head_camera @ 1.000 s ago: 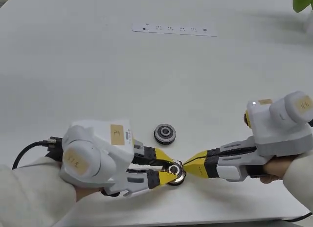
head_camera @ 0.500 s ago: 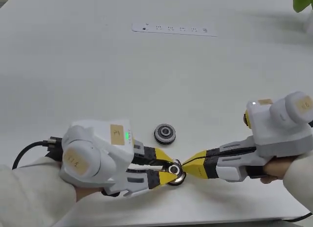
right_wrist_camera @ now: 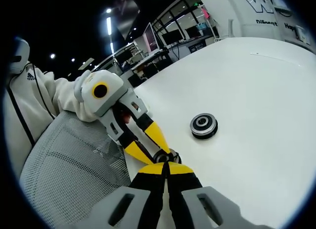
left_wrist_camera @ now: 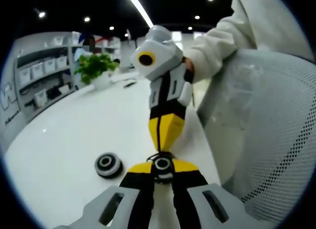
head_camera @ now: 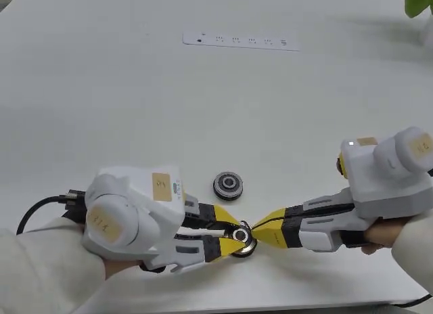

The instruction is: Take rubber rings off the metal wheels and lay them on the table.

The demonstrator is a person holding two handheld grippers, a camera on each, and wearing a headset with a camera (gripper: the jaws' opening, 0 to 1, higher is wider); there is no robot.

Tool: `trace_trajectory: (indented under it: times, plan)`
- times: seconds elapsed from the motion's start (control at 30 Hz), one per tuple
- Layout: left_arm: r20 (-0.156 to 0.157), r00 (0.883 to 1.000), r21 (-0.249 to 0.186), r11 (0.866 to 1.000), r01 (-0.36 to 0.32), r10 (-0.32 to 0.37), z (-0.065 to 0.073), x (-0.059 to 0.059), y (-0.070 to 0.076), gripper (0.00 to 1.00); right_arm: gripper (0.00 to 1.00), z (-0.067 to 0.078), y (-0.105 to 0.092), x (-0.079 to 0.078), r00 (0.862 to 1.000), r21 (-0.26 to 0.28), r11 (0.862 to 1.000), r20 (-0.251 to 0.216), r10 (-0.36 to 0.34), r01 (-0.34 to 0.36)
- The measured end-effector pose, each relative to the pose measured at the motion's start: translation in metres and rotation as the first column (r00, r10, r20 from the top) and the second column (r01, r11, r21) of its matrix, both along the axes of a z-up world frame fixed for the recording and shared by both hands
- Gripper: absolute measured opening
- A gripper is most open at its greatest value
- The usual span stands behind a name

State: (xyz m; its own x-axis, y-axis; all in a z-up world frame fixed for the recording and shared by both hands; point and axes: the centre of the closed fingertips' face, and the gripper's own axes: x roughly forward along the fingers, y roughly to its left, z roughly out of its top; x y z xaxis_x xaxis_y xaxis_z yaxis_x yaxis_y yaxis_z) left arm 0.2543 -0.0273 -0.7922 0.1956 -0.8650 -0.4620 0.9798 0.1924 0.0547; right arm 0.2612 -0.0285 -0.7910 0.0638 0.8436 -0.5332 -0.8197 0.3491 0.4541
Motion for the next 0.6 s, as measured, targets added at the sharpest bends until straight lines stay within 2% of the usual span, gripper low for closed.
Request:
trace_trajectory:
  times: [0.6]
  plan:
    - [-0.002, 1.0, -0.001, 1.0, -0.002, 0.002, 0.0002, -0.0001, 0.0002, 0.13, 0.0, 0.0012, 0.0015, -0.0001, 1.0, 0.006, 1.0, 0.007, 0.007, -0.007]
